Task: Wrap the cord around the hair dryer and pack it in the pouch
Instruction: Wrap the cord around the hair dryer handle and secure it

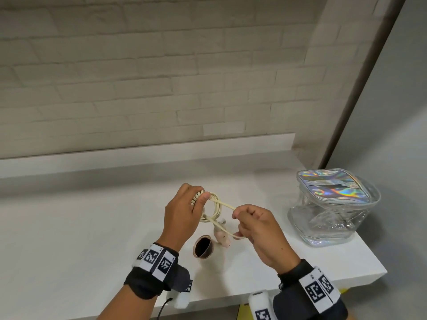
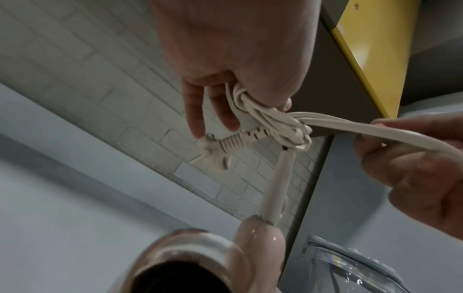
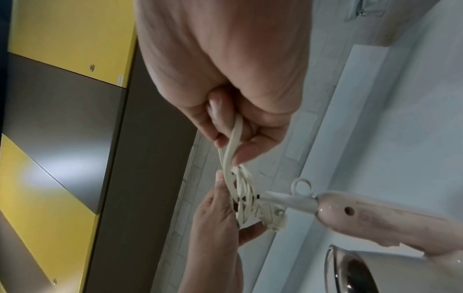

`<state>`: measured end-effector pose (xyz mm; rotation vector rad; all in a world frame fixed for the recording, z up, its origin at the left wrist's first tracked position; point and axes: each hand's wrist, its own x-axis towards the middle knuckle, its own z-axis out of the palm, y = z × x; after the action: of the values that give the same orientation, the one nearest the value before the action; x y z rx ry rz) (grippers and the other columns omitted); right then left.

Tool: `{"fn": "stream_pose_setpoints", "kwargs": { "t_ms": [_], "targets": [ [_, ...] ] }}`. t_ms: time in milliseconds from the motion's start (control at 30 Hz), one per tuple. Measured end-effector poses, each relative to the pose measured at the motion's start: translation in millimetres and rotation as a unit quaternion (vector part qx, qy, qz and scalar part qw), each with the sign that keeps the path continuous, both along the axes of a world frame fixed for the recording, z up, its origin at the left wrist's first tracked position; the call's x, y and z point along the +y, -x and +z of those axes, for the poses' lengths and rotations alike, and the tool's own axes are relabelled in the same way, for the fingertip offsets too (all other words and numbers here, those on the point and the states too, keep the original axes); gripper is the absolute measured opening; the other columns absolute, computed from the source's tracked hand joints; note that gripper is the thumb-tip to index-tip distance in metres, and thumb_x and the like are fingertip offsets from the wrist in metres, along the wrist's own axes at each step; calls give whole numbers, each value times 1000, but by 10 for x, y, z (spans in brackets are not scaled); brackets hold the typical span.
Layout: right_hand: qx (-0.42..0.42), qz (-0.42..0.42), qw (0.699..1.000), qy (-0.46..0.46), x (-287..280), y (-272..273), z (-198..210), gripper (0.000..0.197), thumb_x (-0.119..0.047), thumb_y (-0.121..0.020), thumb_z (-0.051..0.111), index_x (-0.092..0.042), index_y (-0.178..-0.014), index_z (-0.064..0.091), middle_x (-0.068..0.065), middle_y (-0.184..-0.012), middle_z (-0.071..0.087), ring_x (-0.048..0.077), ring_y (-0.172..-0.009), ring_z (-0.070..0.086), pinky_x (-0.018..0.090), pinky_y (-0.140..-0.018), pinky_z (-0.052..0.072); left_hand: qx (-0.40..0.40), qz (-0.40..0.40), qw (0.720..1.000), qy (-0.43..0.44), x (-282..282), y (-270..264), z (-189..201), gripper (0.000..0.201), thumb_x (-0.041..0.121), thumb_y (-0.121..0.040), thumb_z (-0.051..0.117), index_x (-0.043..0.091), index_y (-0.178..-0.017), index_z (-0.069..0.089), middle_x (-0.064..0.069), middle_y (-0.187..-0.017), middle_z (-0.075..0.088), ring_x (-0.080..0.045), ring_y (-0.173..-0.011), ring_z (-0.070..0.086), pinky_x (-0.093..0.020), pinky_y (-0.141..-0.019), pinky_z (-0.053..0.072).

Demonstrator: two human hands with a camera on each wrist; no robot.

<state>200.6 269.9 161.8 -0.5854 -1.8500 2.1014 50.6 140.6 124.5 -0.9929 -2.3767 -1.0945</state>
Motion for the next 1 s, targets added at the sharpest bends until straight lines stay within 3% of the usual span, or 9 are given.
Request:
{"fn": "stream_pose_setpoints", "kwargs": {
  "t_ms": [167, 267, 367, 433, 500, 600, 700, 867, 1000],
  "targets": [
    [23, -5, 994, -106, -35, -22, 28, 19, -10, -94, 54, -9, -82, 69, -12, -60, 58, 11, -56, 55, 27, -68, 48, 35, 18, 999, 12, -32, -14, 10, 44, 53, -95, 33, 20, -99, 62, 10, -93, 56, -12, -62, 54, -15, -52, 35],
    [51, 17, 998, -28, -113, -25, 21, 17, -5, -93, 55, -4, -79, 64, -9, -49, 45, 11, -45, 38, 27, -52, 40, 54, 1, 998, 29, -31, -43, 21, 43, 52, -96, 31, 21, -100, 61, 8, -95, 58, -13, -61, 56, -21, -51, 40],
    [46, 44, 996, 62, -135, -27, 84, 20, -8, -91, 60, -11, -71, 60, -1, -53, 34, 11, -43, 24, 22, -42, 25, 80, -17, 996, 38, -24, -61, 20, 37, 49, -97, 34, 22, -99, 60, 9, -91, 58, -10, -63, 55, -19, -50, 40],
    [-34, 49, 994, -96, -121, -22, 81, 12, -17, -89, 62, -14, -77, 62, 1, -63, 50, 10, -46, 38, 18, -44, 34, 97, -24, 994, 35, -13, -53, 51, 35, 49, -97, 37, 22, -98, 60, 9, -89, 57, -9, -60, 52, -12, -49, 33],
    [-118, 69, 948, -288, -130, -7, 38, 10, -29, -86, 63, -19, -85, 66, -4, -77, 62, 8, -60, 52, 16, -54, 40, 122, -42, 991, 42, 8, -42, 90, 35, 49, -96, 39, 21, -97, 60, 7, -87, 57, -9, -58, 51, -14, -47, 34],
    [-164, 118, 938, -282, -131, 20, 21, 25, -27, -86, 60, -22, -62, 67, -6, -72, 66, 12, -60, 56, 24, -58, 42, 151, -51, 986, 58, 2, -11, 117, 37, 50, -96, 39, 22, -96, 62, 6, -86, 57, -10, -60, 51, -18, -47, 38],
    [-132, 107, 956, -238, -78, -14, 99, 34, -25, -87, 57, -11, -57, 64, -4, -56, 56, 5, -43, 43, 20, -51, 34, 94, -49, 993, 46, -57, 22, 120, 46, 58, -95, 34, 22, -98, 63, 9, -89, 56, -8, -62, 51, -15, -52, 38],
    [-195, 220, 883, -366, 116, -22, 215, 46, -56, -86, 57, -20, -58, 65, -11, -39, 55, 4, -40, 48, 20, -55, 41, -64, -119, 991, 17, -24, -24, 120, 23, 45, -93, 52, 25, -97, 61, 13, -94, 55, -5, -81, 56, -9, -69, 40],
    [-180, 235, 862, -411, 348, -10, 289, 43, -60, -80, 63, -20, -64, 67, -5, -42, 52, 8, -41, 45, 24, -52, 39, -278, -157, 945, -64, -16, -105, 248, 5, 24, -93, 60, 21, -91, 64, 6, -90, 66, -2, -78, 61, -14, -69, 47]
  ]
}}
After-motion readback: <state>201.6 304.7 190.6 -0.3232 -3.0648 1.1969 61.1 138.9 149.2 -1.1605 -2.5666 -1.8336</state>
